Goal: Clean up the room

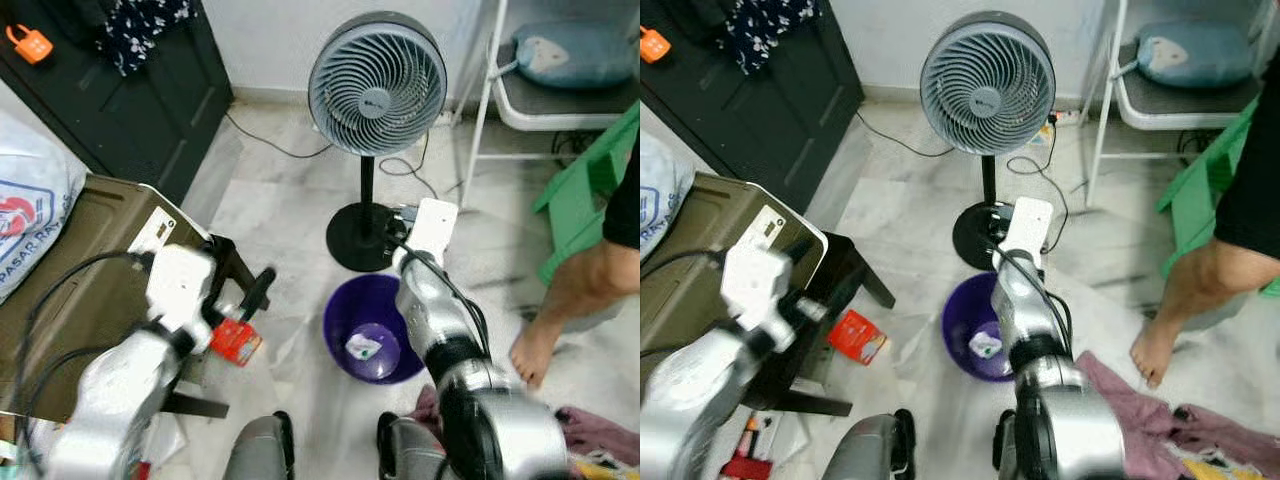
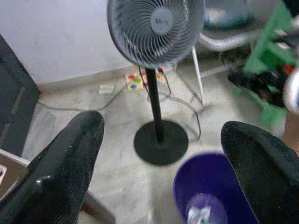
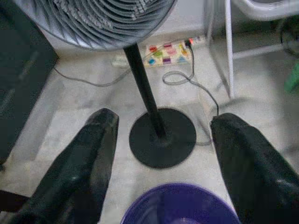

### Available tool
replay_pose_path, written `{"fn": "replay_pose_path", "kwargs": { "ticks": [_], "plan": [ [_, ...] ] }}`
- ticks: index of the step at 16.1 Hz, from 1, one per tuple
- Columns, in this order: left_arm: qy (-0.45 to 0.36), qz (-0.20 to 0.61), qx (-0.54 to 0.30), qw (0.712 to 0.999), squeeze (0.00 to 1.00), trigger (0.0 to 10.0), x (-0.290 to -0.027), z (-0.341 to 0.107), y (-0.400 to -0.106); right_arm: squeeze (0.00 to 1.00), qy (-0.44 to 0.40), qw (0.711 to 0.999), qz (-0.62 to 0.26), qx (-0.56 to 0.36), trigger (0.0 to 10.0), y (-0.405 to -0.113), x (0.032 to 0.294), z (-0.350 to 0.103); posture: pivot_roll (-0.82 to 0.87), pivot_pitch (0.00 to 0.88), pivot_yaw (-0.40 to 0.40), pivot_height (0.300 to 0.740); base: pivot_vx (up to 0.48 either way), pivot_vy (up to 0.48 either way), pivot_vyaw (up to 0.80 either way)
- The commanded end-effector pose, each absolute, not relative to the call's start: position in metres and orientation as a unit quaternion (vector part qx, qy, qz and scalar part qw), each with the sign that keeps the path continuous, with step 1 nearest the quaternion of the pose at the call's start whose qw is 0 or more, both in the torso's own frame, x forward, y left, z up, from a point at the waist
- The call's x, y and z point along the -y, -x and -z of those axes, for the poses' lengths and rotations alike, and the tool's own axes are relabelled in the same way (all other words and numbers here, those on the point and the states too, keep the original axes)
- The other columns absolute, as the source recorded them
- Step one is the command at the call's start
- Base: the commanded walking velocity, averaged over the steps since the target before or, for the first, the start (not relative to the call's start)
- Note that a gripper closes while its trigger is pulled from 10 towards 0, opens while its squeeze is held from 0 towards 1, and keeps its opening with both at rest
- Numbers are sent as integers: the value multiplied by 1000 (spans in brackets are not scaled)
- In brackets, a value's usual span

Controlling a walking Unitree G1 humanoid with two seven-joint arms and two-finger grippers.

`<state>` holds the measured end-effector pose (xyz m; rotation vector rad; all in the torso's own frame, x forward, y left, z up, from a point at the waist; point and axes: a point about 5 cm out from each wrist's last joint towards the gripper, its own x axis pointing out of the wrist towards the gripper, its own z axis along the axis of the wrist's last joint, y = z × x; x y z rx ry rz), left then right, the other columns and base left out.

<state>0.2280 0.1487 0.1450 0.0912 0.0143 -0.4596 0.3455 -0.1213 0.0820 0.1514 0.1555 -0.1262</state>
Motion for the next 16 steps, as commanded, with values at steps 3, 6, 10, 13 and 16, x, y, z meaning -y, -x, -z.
{"fn": "replay_pose_path", "kwargs": {
  "ticks": [3,6,10,13,16],
  "plan": [
    [-59,207,16,976,0,10000,-137,-142,-248,1000,-47,998,4,-50,10000,-321,119,-93,43,30,61,740,0,0,0],
    [-64,162,45,984,0,10000,-137,-146,-270,1000,-10,999,-38,-6,10000,-306,131,-110,7,0,46,740,0,0,0],
    [-73,81,79,991,0,10000,-148,-152,-288,1000,4,998,-63,17,10000,-293,146,-124,0,0,27,740,0,0,0],
    [-77,77,92,990,0,10000,-150,-150,-293,1000,11,998,-59,31,10000,-296,148,-130,-4,0,27,740,0,0,0],
    [-85,63,94,990,0,10000,-154,-146,-296,663,11,997,-57,47,10000,-297,147,-138,-13,0,34,740,0,0,0]
  ]
}}
